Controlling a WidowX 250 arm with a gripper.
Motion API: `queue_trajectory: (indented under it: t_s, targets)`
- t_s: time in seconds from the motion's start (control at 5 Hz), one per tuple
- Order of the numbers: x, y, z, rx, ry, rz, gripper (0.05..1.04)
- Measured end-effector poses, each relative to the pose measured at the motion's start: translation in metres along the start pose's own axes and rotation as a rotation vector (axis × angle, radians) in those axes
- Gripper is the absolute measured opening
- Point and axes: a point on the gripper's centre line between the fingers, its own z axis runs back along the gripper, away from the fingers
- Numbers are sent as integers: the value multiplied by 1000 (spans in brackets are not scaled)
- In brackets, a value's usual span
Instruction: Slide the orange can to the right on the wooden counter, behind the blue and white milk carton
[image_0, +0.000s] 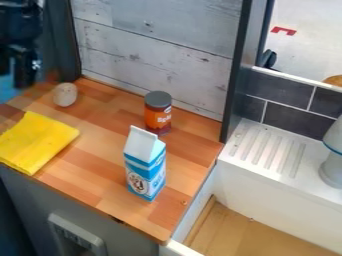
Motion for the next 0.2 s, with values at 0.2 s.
queue_trajectory:
  t_s: [0.2]
  targets:
    - [-17,7,-4,-7,-20,-4,1008]
